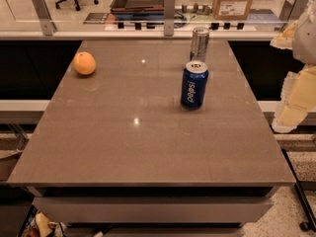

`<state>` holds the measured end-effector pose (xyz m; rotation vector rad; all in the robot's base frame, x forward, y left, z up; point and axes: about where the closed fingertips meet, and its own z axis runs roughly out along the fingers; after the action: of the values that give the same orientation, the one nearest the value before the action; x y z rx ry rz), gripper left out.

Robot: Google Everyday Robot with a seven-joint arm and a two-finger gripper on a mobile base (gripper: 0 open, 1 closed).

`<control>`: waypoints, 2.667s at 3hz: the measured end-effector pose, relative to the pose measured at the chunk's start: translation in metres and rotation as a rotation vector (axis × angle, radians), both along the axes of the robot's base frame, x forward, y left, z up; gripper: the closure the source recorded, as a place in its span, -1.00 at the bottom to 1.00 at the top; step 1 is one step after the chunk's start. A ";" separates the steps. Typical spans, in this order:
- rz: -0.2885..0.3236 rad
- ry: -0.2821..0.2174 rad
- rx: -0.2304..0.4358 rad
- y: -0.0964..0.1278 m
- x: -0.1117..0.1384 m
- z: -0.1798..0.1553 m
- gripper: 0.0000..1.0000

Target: Move redbull can near orange

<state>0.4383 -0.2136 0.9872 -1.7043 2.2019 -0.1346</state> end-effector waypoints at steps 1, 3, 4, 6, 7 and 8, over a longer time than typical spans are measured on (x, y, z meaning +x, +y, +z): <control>-0.001 -0.003 0.001 0.000 0.000 0.001 -1.00; -0.073 -0.084 0.124 -0.004 0.026 0.005 -1.00; -0.108 -0.135 0.206 0.002 0.050 0.004 -1.00; -0.192 -0.222 0.375 0.015 0.109 -0.016 -1.00; -0.241 -0.278 0.460 0.009 0.143 -0.028 -1.00; -0.297 -0.334 0.537 0.003 0.172 -0.035 -1.00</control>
Offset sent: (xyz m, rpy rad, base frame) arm 0.0257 -0.0096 -0.0010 0.1399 -0.0686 -0.0907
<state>0.6108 -0.2111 0.9527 -0.9875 1.9880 0.0890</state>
